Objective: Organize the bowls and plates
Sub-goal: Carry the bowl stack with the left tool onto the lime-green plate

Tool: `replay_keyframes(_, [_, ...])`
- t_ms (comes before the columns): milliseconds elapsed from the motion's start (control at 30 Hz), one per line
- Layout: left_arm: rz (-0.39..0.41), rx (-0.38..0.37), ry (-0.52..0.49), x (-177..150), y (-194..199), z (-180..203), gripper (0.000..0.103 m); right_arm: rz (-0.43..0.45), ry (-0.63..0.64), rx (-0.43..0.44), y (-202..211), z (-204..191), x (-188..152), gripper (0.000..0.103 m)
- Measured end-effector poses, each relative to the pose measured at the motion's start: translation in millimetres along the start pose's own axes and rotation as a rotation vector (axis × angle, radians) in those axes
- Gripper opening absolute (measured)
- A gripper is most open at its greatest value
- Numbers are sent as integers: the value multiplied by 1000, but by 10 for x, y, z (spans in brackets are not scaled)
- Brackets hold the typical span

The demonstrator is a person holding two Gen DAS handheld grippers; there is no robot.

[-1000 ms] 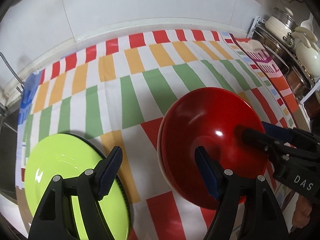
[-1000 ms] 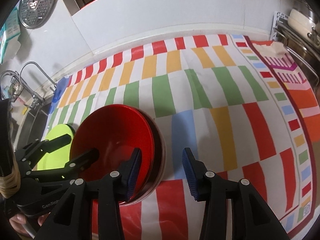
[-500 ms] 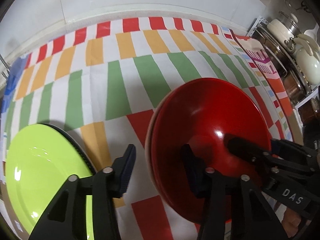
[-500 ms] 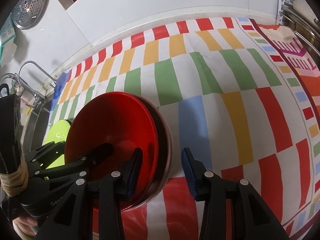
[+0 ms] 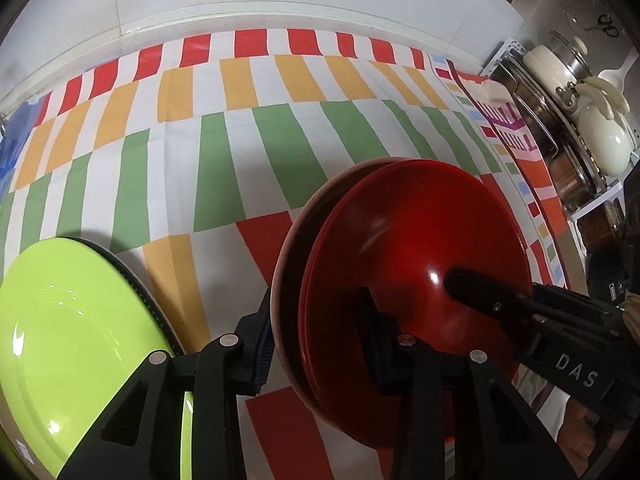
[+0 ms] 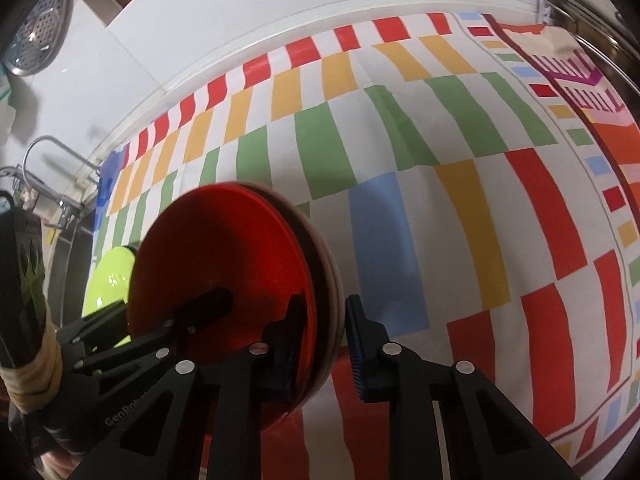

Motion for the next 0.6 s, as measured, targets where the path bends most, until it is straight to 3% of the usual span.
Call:
replay_keyframes(367, [39, -8, -23, -26, 336, -105, 37, 37, -11, -13, 261, -194, -20, 20])
replay_keyframes(600, [71, 16, 9, -128, 599, -486, 36, 47, 31, 6, 326, -595, -84, 20])
Point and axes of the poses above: each gripper's, at about its wrist camera, not at the fingertips, and y roughly against the way its jaws point, z to its right, x to its top, the point moved 8 cm from there along -y, roughly the way its jaws point, and after that the axes turned 1 degree about y, right-handed, at the moved point
